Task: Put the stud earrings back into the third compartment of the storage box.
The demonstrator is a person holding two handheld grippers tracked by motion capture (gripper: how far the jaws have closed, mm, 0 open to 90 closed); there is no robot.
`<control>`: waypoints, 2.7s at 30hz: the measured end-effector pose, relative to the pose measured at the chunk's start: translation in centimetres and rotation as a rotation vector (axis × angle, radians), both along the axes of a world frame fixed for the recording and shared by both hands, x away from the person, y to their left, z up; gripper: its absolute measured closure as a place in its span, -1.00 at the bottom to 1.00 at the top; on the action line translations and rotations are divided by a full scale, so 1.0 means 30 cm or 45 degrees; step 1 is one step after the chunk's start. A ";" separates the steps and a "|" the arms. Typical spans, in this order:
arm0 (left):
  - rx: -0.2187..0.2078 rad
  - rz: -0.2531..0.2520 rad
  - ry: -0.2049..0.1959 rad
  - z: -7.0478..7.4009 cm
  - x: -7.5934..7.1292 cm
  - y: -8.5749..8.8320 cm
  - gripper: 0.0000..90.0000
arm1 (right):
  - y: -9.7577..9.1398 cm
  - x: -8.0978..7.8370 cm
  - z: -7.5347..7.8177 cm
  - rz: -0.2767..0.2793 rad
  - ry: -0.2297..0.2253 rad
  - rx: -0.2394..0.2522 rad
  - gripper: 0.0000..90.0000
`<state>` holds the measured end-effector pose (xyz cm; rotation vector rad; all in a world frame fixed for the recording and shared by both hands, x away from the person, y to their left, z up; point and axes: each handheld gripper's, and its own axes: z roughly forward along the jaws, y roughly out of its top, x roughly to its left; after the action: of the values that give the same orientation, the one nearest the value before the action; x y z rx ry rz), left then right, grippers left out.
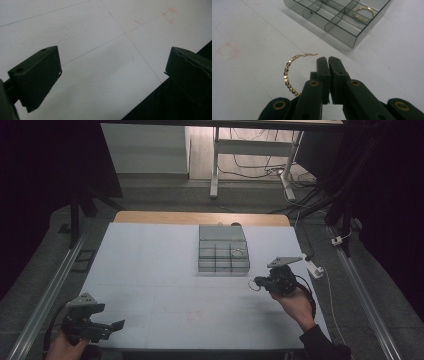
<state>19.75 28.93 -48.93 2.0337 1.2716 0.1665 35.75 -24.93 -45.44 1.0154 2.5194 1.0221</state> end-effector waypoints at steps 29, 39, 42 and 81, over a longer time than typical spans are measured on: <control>-0.007 0.005 0.006 -0.001 0.003 0.003 -0.99 | 0.109 0.130 0.048 -0.029 -0.094 0.044 0.94; -0.003 0.003 -0.008 0.001 0.000 0.001 -0.99 | 0.129 0.212 0.025 -0.098 -0.086 0.021 0.93; -0.003 0.004 -0.016 0.001 -0.001 0.000 -0.99 | 0.133 0.239 0.020 -0.112 -0.095 0.013 0.93; -0.004 -0.003 -0.030 0.002 -0.001 -0.001 -0.99 | 0.208 0.455 -0.076 -0.255 -0.153 -0.060 0.55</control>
<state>19.72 28.90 -48.87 2.0252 1.2539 0.1867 49.41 -18.69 -47.72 1.1307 2.2819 0.9322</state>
